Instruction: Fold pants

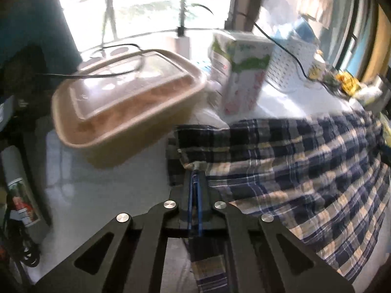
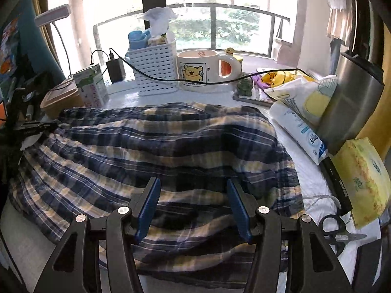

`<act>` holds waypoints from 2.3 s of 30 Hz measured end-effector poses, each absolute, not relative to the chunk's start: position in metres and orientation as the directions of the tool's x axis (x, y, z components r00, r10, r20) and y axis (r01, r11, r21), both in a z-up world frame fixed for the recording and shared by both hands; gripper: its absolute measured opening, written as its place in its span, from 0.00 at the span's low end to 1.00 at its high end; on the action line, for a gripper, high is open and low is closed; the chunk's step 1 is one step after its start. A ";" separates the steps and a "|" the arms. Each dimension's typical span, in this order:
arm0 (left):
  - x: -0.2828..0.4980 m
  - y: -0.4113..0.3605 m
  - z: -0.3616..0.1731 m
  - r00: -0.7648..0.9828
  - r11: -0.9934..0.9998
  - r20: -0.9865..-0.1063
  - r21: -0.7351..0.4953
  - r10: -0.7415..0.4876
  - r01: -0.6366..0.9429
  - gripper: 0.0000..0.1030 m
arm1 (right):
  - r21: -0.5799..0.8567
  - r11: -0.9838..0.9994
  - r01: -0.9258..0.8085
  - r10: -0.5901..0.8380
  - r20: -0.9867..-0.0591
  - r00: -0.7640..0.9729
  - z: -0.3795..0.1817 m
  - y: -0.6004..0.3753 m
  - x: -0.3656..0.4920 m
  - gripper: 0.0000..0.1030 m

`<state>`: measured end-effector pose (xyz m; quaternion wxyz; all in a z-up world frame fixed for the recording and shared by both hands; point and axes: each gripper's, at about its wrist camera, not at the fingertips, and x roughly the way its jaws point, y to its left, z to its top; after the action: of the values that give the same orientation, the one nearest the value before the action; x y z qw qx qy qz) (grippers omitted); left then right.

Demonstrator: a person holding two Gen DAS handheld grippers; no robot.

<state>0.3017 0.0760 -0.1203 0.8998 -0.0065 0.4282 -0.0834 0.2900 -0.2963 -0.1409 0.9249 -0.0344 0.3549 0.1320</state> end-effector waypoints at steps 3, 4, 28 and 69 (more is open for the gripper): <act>0.303 0.081 -0.122 0.617 0.990 -0.775 -0.079 -0.136 0.119 0.02 | 0.030 0.962 -0.270 0.222 -0.662 0.716 -0.142 -0.298 0.290 0.56; 0.304 0.081 -0.124 0.616 0.991 -0.777 -0.071 -0.127 0.115 0.02 | 0.031 0.963 -0.269 0.222 -0.661 0.716 -0.142 -0.299 0.290 0.56; 0.212 0.082 -0.082 0.691 0.995 -0.717 -0.096 -0.096 0.039 0.49 | 0.155 0.985 -0.074 0.162 -0.695 0.700 -0.159 -0.359 0.225 0.73; 0.154 0.088 -0.112 0.624 0.966 -0.755 -0.258 -0.201 -0.002 0.49 | 0.442 0.892 -0.093 0.321 -0.477 0.818 -0.097 -0.375 0.292 0.06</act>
<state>0.1541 0.0876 -0.1120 0.8935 -0.1176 0.4298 -0.0557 0.2918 -0.3748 -0.0973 0.9315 0.2036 0.2802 0.1112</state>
